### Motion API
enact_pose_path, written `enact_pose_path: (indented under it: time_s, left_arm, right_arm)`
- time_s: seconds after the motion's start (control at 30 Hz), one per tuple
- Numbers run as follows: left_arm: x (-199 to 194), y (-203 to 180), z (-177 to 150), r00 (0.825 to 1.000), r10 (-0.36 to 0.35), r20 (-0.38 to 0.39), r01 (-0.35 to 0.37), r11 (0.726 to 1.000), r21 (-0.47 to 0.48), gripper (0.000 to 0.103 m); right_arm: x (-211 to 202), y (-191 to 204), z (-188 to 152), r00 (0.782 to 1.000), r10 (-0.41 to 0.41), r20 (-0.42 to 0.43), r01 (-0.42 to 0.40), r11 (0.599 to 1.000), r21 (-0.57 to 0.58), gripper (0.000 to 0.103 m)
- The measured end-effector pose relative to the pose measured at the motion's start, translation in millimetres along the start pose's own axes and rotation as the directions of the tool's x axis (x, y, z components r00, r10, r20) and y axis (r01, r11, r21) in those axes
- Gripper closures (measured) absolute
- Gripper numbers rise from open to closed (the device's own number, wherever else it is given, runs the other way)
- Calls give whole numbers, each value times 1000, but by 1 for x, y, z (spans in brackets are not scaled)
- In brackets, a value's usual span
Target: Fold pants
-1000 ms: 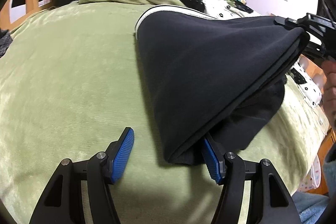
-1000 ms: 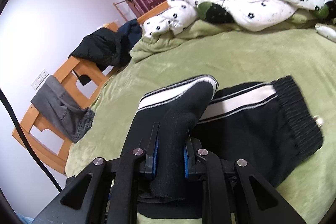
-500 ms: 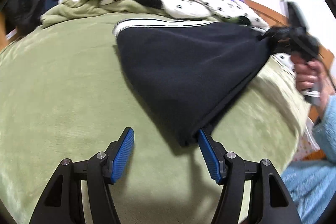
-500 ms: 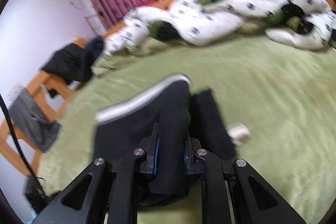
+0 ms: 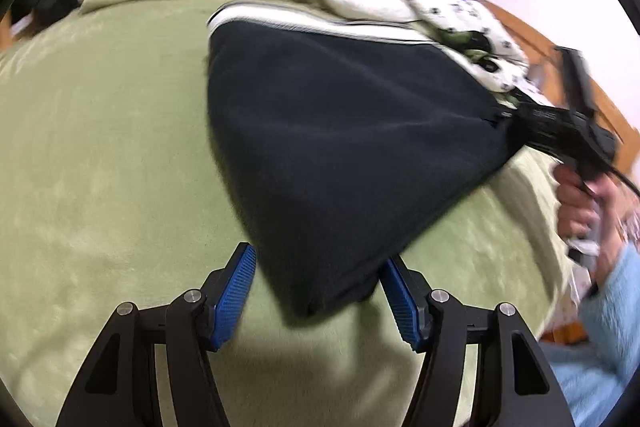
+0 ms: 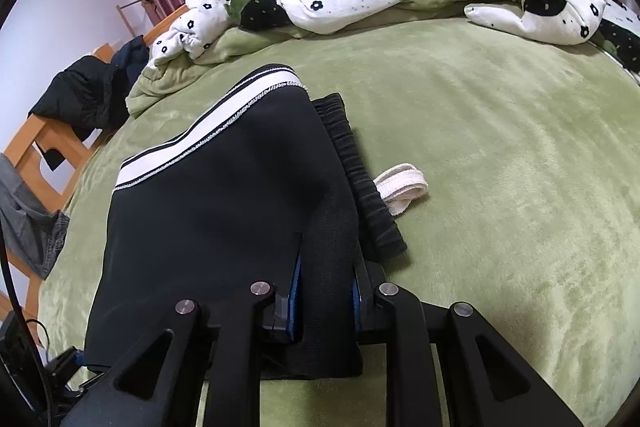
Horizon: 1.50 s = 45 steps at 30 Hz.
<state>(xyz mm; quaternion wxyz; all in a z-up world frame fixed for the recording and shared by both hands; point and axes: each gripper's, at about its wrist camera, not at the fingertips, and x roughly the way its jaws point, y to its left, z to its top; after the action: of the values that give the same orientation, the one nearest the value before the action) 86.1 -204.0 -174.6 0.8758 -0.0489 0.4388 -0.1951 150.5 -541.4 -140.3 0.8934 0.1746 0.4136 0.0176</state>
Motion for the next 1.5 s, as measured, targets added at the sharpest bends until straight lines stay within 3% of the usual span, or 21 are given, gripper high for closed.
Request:
enact_pose_path:
  time_s: [0.03,0.1,0.23,0.4,0.43,0.5,0.57,0.73,0.83,0.93,1.03,1.2,1.27,1.33,1.37,1.43,1.47,1.5]
  left_arm:
    - [2,1,-1,1000,26,4,-26,1000,1,55]
    - [2,4,-5,998,61,4,-62,998,26,60]
    - [-12,11,-15,999,50,6,-51,996,68,60]
    - [-39,19,-13,1000,-23,9,22,997,76,59]
    - [-42,21,-12,999,-34,12,33,997,75,55]
    - [-48,29,-5,998,-57,27,55,997,45,47]
    - [-48,38,8,996,-77,42,77,997,10,46]
    - [-26,57,50,995,-92,29,93,994,-60,44]
    - [-3,65,73,998,-56,16,57,995,-80,44]
    - [21,76,89,997,-81,-10,79,988,-129,44]
    - [47,84,100,995,-90,-35,83,983,-166,45]
    - [74,92,110,983,-181,-24,170,957,-234,45]
    - [83,93,113,972,-234,-28,218,938,-270,54]
    - [90,93,114,969,-245,-28,222,917,-331,59]
    - [91,92,116,969,-245,-33,219,910,-351,68]
    - [88,86,121,971,-233,-47,202,916,-347,79]
    - [83,83,125,974,-224,-42,198,922,-334,87]
    - [76,83,127,975,-222,-28,201,924,-324,90]
  right_arm:
    - [0,-2,1,1000,4,-2,-4,1000,3,84]
    - [-2,-4,0,1000,15,-7,-15,1000,11,84]
    - [-1,-2,-4,1000,-1,-18,0,1000,-19,83]
    - [-13,7,0,997,-72,10,73,993,-94,69]
    - [-15,6,4,996,-82,20,84,991,-101,67]
    - [-17,4,11,995,-92,41,95,991,-92,51]
    - [-15,0,22,995,-79,59,82,996,-47,44]
    - [6,4,47,997,-69,31,70,997,-19,43]
    - [23,12,59,996,-87,8,88,995,-50,43]
    - [49,9,65,993,-99,-68,97,995,-38,44]
    - [64,2,69,996,-44,-78,43,999,-11,44]
    - [82,3,70,992,-26,-121,24,999,-21,43]
    - [85,4,70,992,-30,-125,26,999,-28,43]
    - [83,6,69,991,-34,-129,30,999,-33,43]
    - [82,5,68,991,-32,-133,29,999,-25,45]
    - [78,3,68,990,-7,-144,9,1000,13,49]
    - [72,2,68,990,-5,-140,9,1000,30,54]
    - [63,3,68,992,-10,-123,15,999,39,67]
